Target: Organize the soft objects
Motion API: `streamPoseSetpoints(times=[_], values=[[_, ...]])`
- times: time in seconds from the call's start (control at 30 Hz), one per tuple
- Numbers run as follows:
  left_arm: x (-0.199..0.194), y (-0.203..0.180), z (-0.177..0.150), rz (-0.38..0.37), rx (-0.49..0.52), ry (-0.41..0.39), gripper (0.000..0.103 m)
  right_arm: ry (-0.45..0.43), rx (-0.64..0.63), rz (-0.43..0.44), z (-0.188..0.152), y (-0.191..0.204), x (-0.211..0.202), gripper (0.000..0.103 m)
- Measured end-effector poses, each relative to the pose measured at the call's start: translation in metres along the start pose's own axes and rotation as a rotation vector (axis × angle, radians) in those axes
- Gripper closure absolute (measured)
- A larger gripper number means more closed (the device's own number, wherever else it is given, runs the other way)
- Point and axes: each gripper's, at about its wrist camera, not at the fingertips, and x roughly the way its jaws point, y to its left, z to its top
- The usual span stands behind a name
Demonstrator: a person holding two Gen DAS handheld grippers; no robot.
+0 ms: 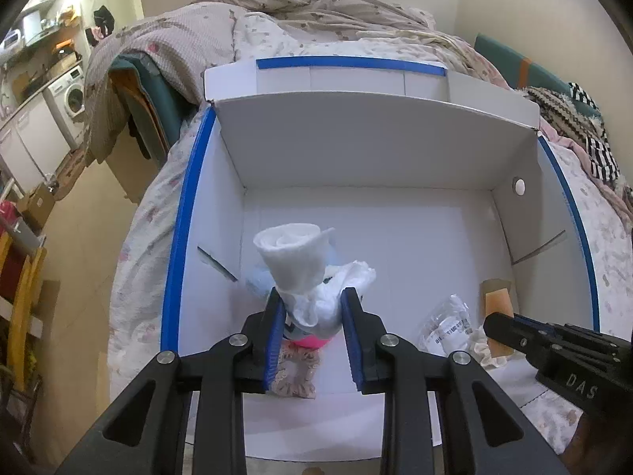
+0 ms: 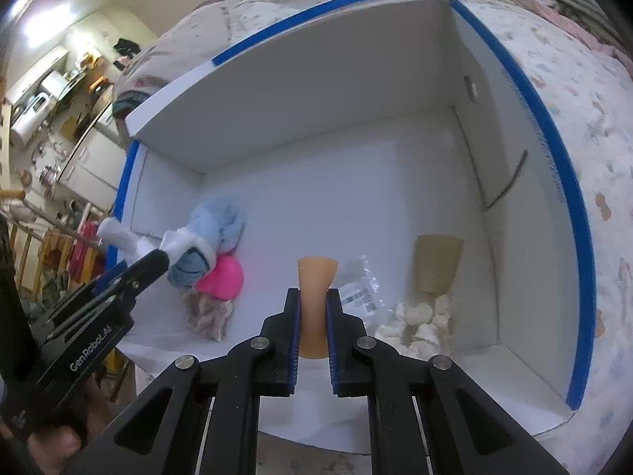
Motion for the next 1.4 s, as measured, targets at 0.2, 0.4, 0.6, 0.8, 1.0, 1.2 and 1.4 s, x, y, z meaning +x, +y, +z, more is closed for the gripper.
streamPoseSetpoints(times=[0.2,0.4,0.6,0.8,1.0,1.2,1.4], values=[[0.002,-0.001,-0.003,-0.010,0.004,0.009,0.065,-0.011,0.017,0.017,0.001,-0.002,-0.004,0.089],[-0.005,-0.003,-0.003,-0.016,0.004,-0.017,0.038,-0.064,0.038,0.039,0.002,-0.003,-0.014,0.030],[-0.008,0.000,0.000,-0.010,-0.003,-0.024,0.037,-0.149,0.063,0.059,0.007,-0.005,-0.029,0.001],[-0.017,0.007,0.002,0.005,-0.017,-0.030,0.037,-0.219,0.041,0.040,0.011,0.005,-0.043,0.000],[-0.038,0.026,-0.001,-0.038,-0.058,-0.026,0.037,-0.243,0.060,0.034,0.008,0.003,-0.058,0.000],[-0.064,0.037,-0.010,-0.007,-0.037,-0.062,0.037,-0.269,0.029,-0.027,-0.012,0.006,-0.076,0.000],[-0.073,0.052,-0.042,-0.007,-0.004,0.026,0.037,-0.292,-0.027,-0.041,-0.042,0.009,-0.095,0.000]])
